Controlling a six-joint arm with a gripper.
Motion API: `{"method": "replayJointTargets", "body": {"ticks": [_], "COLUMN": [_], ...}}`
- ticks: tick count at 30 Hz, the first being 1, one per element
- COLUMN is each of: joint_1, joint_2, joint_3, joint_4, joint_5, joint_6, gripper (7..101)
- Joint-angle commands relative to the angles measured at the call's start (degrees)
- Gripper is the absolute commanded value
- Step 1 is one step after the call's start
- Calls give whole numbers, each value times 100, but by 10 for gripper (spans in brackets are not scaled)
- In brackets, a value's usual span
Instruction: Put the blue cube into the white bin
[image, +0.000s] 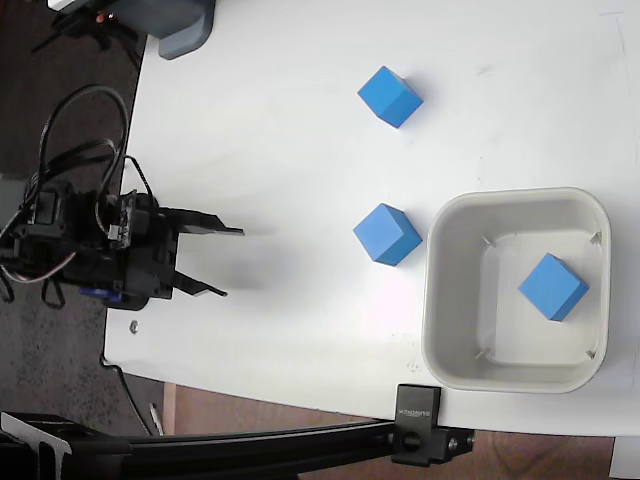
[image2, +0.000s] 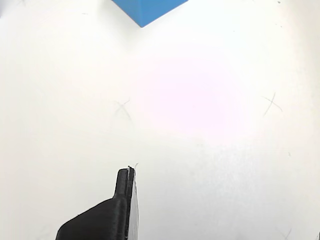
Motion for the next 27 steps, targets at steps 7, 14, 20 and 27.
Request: {"method": "replayJointTargets", "body": {"ticks": [7, 14, 20, 27], "joint_1": [-18, -18, 18, 1371], "joint_2": [132, 123, -299, -2338], "joint_3": [-149, -176, -1063, -2716], "joint_4": [-79, -88, 114, -132], "joint_5": [0, 35, 26, -1389], "joint_6": [-18, 0, -202, -1178], "gripper": [987, 984, 960, 952]}}
